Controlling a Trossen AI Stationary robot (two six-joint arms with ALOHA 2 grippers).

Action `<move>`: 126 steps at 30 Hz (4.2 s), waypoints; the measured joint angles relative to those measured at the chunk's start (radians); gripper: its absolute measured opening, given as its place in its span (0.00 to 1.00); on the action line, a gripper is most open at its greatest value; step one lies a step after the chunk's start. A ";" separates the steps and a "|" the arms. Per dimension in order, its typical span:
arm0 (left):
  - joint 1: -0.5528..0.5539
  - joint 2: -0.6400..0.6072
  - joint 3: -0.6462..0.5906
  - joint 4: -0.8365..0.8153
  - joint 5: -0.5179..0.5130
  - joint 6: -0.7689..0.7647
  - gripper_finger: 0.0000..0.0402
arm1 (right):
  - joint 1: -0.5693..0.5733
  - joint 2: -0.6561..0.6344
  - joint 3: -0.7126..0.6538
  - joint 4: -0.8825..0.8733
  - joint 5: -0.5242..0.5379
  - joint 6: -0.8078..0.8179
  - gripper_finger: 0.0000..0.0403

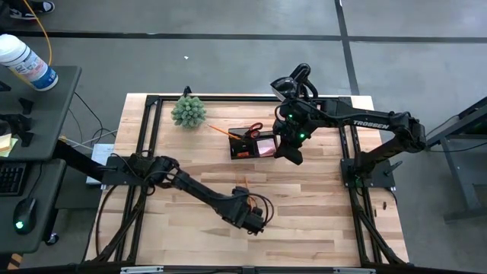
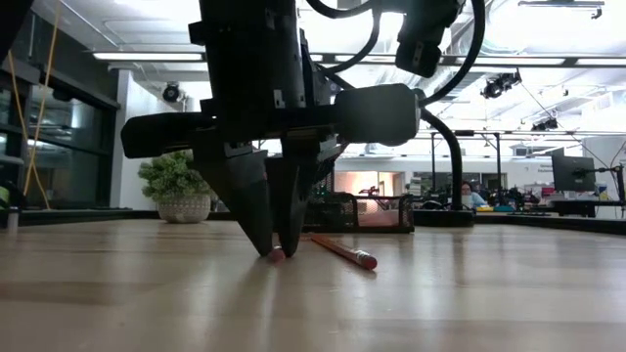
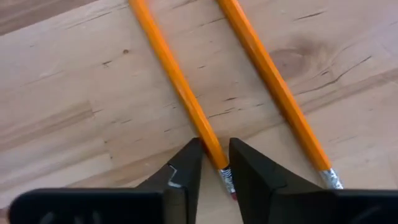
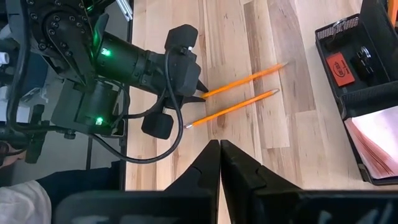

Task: Pick and place office supplies into organizer
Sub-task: Put the left pencil into the desk organizer

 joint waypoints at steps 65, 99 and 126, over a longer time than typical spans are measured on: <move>-0.124 -0.092 0.213 -0.511 -0.148 0.143 0.00 | 0.043 -0.110 0.000 -0.065 0.096 -0.066 0.01; -0.275 -0.756 -0.438 -0.512 -0.285 0.209 0.00 | 0.243 0.325 0.000 0.111 0.725 1.134 0.02; 0.238 -0.920 -0.450 -0.508 -0.304 1.102 0.01 | 0.263 0.426 0.000 0.128 0.669 1.254 0.24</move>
